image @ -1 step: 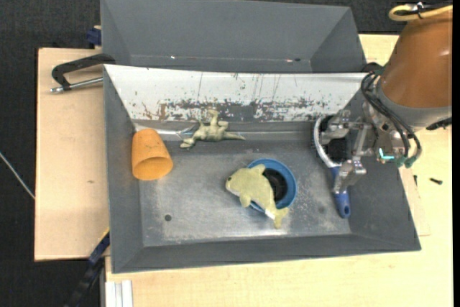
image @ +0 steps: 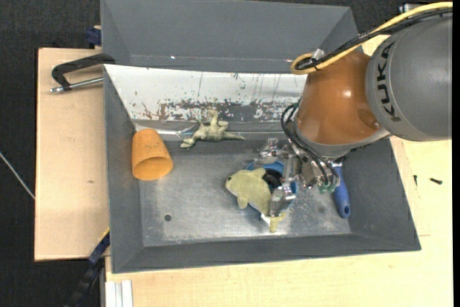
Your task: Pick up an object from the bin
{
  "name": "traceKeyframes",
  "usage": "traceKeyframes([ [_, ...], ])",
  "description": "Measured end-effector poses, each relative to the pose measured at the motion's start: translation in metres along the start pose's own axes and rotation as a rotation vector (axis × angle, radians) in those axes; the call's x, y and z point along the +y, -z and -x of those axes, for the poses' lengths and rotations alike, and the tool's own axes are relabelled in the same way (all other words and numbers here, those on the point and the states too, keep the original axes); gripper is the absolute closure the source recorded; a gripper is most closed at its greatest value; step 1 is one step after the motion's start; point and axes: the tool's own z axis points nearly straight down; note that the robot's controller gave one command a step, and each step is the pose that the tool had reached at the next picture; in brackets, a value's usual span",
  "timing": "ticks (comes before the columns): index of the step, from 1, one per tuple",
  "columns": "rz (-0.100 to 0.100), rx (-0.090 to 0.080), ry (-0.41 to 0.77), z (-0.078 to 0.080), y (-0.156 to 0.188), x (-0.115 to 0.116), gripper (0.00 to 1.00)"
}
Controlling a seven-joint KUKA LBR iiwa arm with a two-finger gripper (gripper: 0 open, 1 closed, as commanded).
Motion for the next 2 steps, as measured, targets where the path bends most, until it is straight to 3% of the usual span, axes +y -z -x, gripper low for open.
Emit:
traceKeyframes([
  [1, -0.005, -0.025, -0.034, 0.0252, -0.0281, -0.0085, 0.0],
  [2, -0.003, -0.032, -0.033, 0.0273, -0.0288, -0.0069, 1.0],
])
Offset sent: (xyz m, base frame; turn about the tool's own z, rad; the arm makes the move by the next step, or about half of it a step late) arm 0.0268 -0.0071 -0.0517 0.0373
